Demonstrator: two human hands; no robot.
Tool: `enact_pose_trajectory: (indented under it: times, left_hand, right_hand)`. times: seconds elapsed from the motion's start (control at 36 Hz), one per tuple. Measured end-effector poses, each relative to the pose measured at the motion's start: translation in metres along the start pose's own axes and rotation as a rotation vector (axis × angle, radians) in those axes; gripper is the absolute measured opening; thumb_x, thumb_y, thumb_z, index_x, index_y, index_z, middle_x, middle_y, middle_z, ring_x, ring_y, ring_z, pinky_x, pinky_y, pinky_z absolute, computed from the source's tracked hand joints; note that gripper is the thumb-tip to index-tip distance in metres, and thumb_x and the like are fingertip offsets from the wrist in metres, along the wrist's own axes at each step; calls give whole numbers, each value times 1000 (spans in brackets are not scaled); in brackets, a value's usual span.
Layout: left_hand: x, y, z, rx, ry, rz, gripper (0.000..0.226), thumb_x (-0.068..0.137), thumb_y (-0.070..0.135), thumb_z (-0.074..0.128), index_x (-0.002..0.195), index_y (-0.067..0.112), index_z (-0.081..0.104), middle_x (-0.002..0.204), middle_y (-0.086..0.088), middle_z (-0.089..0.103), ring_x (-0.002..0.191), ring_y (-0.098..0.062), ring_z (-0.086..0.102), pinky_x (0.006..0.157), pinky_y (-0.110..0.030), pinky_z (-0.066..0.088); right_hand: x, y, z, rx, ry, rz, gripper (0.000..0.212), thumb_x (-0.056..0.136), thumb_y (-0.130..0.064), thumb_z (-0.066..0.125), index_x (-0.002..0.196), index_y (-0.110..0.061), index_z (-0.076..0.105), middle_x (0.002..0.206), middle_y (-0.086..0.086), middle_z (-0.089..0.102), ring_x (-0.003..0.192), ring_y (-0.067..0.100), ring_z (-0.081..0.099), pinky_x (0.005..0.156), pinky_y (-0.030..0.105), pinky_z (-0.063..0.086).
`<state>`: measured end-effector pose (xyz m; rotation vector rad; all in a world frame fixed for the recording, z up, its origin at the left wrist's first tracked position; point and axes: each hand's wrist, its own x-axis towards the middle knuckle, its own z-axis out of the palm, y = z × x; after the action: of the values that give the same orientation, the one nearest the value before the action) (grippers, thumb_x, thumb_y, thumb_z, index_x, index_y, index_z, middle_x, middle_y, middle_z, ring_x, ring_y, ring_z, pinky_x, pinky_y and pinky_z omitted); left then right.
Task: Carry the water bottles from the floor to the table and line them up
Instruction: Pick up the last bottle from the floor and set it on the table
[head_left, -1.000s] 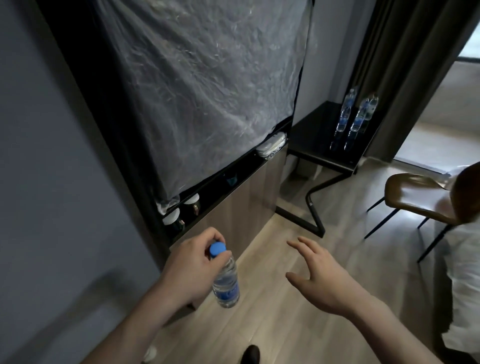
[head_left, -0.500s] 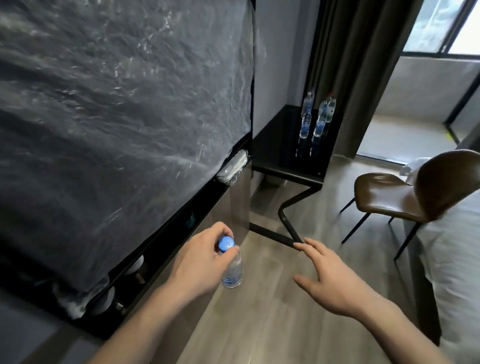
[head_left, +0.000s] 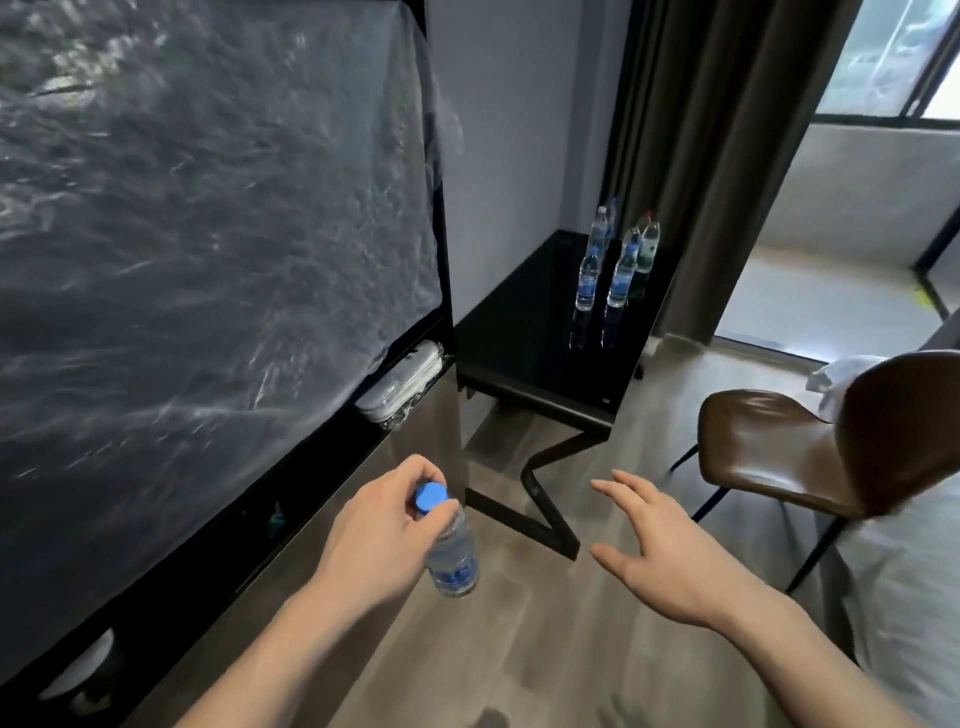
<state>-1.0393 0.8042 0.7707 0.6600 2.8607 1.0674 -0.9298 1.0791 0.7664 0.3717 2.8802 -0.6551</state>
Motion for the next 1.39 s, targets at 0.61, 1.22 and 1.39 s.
enact_pose_trajectory:
  times: [0.61, 1.22, 1.39]
  left_hand:
    - [204, 75, 112, 38, 100, -182, 18, 88, 51, 66, 88, 37, 55, 70, 18, 63, 58, -5, 54, 55, -22, 39]
    - [502, 98, 228, 56, -6, -146, 20, 85, 55, 65, 89, 43, 50, 76, 28, 62, 65, 1, 60, 48, -24, 36]
    - [539, 112, 256, 34, -42, -188, 17, 88, 52, 66, 89, 43, 52, 78, 25, 65, 65, 1, 62, 52, -22, 41]
  right_hand:
    - [220, 161, -116, -8, -82, -142, 74, 94, -52, 59, 157, -38, 23, 166, -11, 15, 151, 14, 20, 122, 31, 22]
    - [442, 294, -220, -18, -92, -4, 73, 93, -54, 57, 156, -40, 23, 165, -8, 17, 150, 19, 23, 120, 31, 23]
    - [495, 325, -236, -9, -129, -48, 74, 92, -56, 56, 157, -37, 23, 164, -10, 19, 149, 19, 24, 119, 29, 22]
